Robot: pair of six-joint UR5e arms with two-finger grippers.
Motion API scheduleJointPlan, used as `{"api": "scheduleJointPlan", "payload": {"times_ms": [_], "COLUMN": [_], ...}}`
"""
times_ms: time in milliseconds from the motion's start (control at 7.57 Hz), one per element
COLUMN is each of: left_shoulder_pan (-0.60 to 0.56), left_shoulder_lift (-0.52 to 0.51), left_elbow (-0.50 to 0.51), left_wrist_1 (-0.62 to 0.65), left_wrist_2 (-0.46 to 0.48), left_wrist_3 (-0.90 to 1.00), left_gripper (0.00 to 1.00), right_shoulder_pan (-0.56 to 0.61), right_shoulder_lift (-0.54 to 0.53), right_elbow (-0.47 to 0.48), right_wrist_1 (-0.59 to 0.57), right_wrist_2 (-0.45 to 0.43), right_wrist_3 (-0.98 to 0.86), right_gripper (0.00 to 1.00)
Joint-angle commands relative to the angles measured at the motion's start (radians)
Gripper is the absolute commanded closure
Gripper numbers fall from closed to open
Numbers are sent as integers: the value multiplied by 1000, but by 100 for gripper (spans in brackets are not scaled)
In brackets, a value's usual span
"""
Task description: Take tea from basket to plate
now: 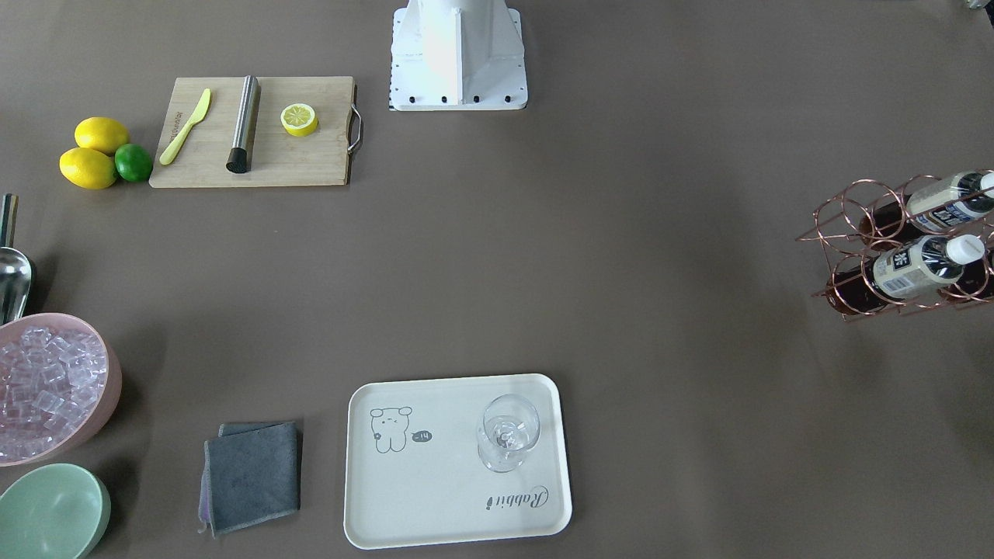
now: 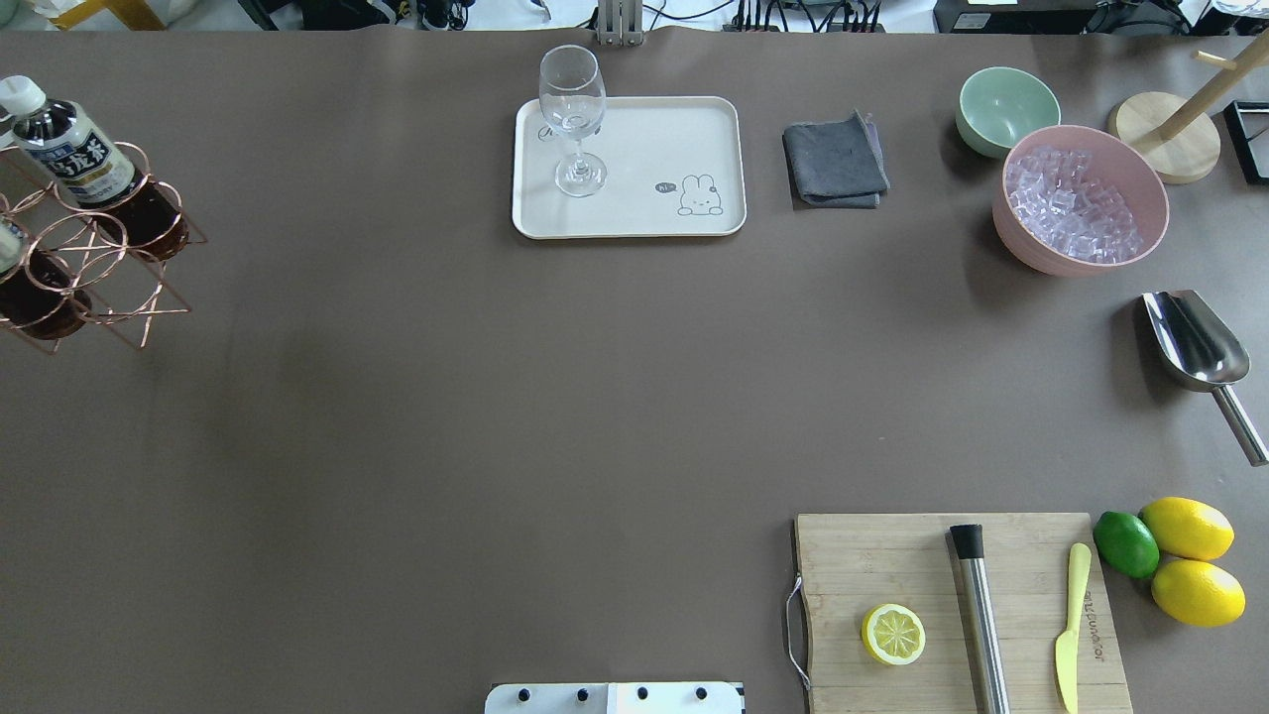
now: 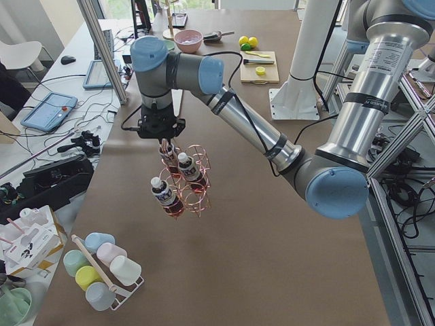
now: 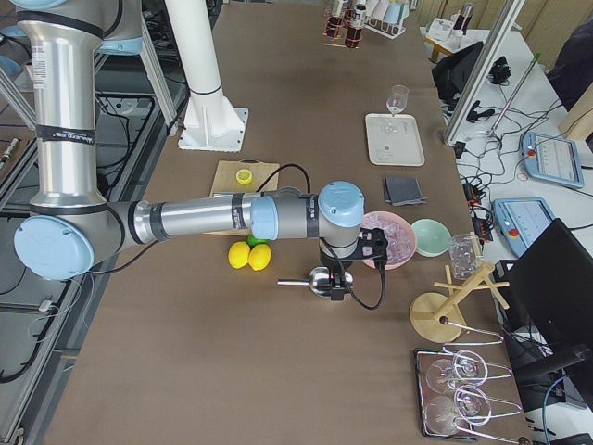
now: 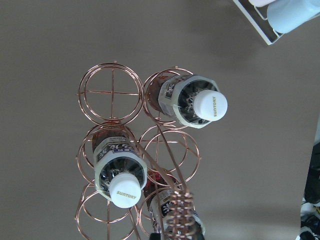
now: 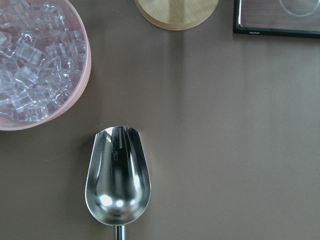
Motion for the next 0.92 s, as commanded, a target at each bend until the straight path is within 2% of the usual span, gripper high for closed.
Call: {"api": "scheduleJointPlan", "payload": {"times_ms": [0, 132, 396, 792], "left_shoulder_pan": [184, 204, 331, 475], "left_shoulder_lift": [-147, -203, -285, -395], "left_elbow": [-73, -72, -72, -54], "left_wrist_1": [8, 8, 7, 4], "left_wrist_2": [28, 27, 30, 90], "left_wrist_3": [-307, -369, -506, -682], "left_gripper": [100, 100, 100, 100], "right_shoulder_pan": [0, 0, 0, 0], "right_shoulder_lift": [-2, -6, -9, -12], "right_elbow": [-3, -3, 1, 38], "right_wrist_1": [-1, 1, -1, 1], "right_wrist_2": [1, 1, 2, 4], "right_wrist_3": [0, 5, 3, 2], "right_gripper": [0, 0, 0, 0]}}
